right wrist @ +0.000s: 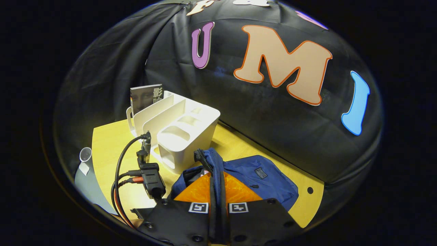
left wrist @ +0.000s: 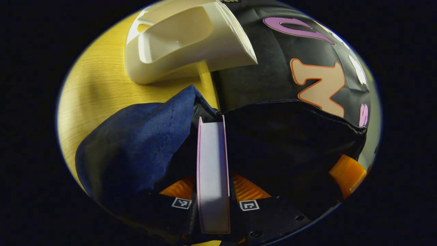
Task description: Open the schoolbag, grab two books from the bookshelf and put them into the schoolbag.
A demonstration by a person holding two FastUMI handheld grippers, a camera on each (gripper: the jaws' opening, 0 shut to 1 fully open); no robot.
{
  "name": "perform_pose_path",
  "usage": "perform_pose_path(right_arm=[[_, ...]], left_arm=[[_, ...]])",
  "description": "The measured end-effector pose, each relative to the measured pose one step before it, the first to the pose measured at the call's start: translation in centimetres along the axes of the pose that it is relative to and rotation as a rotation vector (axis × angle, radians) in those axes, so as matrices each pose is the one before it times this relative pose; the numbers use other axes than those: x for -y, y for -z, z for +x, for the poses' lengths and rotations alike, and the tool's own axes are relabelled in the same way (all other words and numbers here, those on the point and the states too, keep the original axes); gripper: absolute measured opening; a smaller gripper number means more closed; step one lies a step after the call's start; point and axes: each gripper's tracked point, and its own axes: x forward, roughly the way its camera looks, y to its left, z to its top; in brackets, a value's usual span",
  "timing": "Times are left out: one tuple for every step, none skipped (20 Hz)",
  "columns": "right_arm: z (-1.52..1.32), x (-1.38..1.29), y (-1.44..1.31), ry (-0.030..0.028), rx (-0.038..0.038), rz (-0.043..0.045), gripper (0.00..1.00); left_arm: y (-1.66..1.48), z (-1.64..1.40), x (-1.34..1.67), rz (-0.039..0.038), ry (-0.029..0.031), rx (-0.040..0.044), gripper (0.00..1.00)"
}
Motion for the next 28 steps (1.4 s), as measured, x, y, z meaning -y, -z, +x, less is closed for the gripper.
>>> perform_pose_path(right_arm=[[-0.015,-0.005,-0.023,-0.00033,-0.00203,0.00622,0.08],[0.044,0.098,-0.187,0.00202,0.00508,0.00384,0.08],[-0.028,0.178,-0.178,0.00102,0.00392,0.00397,0.08],[0.026,0.066,-0.114,0.00072,0.00265,0.00563,0.08],[-0.037,0.098,0.086,0.00011,-0.00019,0.00695,0.08],[0.037,0.111,-0.082,-0.00087,0.00015,0.00765,0.08],[-0.153,-0.007,-0.046,-0.00079,0.00302,0.00769,0.08],[0.076,0.128,-0.172,0.00087,0.00483,0.00597,0.08],[-0.009,0.148,-0.042,-0.00076,0.00201,0.00394,0.08],[0.028,0.048,0.01,-0.00078,0.00198,0.00293,0.08],[-0.212,-0.058,0.042,-0.00186,0.00016,0.00329,0.08],[-0.028,0.084,0.0,-0.00158,0.00043,0.0042,0.08],[0.044,0.149,-0.089,0.00074,0.00174,0.0042,0.08],[-0.025,0.03,-0.133,-0.00036,0.00206,0.00619,0.08],[0.021,-0.014,0.028,0.00031,0.00202,0.00539,0.08],[0.0,0.093,-0.119,0.00044,0.00096,0.00558,0.08],[0.009,-0.08,0.02,0.00019,0.00092,0.0059,0.08],[0.05,0.104,-0.094,0.00255,0.0007,0.00455,0.08],[-0.012,0.033,-0.118,0.00096,0.00154,0.00343,0.08],[0.109,-0.003,-0.149,0.00094,0.00135,0.0011,0.08],[0.143,-0.109,0.173,-0.00013,-0.00097,0.00105,0.08],[0.117,-0.116,-0.069,-0.00071,-0.00311,0.00063,0.08],[0.284,-0.174,0.1,0.00113,-0.00454,-0.00104,0.08],[0.118,-0.087,-0.019,0.00249,-0.00413,-0.00277,0.08],[0.166,-0.007,0.014,0.00589,-0.00542,-0.00153,0.08],[0.223,-0.188,-0.056,0.00564,-0.00425,0.00313,0.08],[0.249,-0.114,-0.147,0.0065,-0.00411,0.00202,0.08],[0.237,0.033,-0.124,0.01051,-0.00413,0.00047,0.08]], left_arm=[[0.566,-0.066,-0.173,0.02423,-0.01027,-0.02347,0.53],[0.365,-0.394,0.077,0.02652,-0.00831,-0.02805,0.68],[0.519,-0.663,-0.141,0.02139,-0.00297,-0.02865,0.82],[0.463,-0.599,-0.014,0.01884,-0.0078,-0.02983,0.84],[0.517,-0.709,-0.082,0.03358,-0.01735,-0.02894,0.91],[0.412,-0.785,-0.229,0.04038,-0.02071,-0.0302,0.95],[0.273,-0.899,-0.121,0.03499,-0.01282,-0.01961,0.89],[-0.053,-0.988,0.111,0.02789,-0.00967,-0.0041,0.9],[-0.349,-0.433,-0.292,0.0205,-0.01402,0.00942,0.95],[-0.595,-1.091,0.333,0.0118,0.00487,0.01374,0.95],[-1.027,-1.015,0.603,0.01228,0.00506,0.0201,0.95],[-1.223,-0.99,0.623,0.01592,0.00612,0.02292,0.95],[-1.075,-1.113,0.348,0.01993,0.00737,0.02125,0.95],[-1.342,-0.919,0.263,0.02445,-0.00014,0.01978,0.95],[-1.342,-0.837,0.254,0.02272,0.00251,0.01746,0.95],[-1.456,-0.926,0.247,0.01887,0.00484,0.01778,0.95],[-1.412,-0.819,0.275,0.01451,0.00611,0.01405,0.95],[-1.514,-0.758,-0.009,0.0095,-0.00061,0.01752,0.95],[-1.26,-0.582,-0.189,0.00501,-0.0055,0.0165,0.95],[-1.533,-0.527,-0.347,0.00975,-0.00876,0.01765,0.95],[-1.403,-0.546,-0.326,0.01339,-0.00776,0.02085,0.9],[-1.887,-0.61,-0.327,0.0175,-0.00874,0.02696,0.95],[-1.844,-0.5,-0.303,0.02025,-0.00305,0.02689,0.95],[-1.749,-0.22,-0.369,0.01891,-0.00234,0.02199,0.94],[-1.45,-0.199,-0.353,0.01815,-0.00379,0.0163,0.95],[-1.619,-0.345,-0.157,0.0169,0.00191,0.0109,0.95],[-1.379,-0.272,-0.548,0.01733,0.00348,0.01691,0.95],[-1.709,-0.176,-0.53,0.02039,-0.00095,0.02165,0.95]])
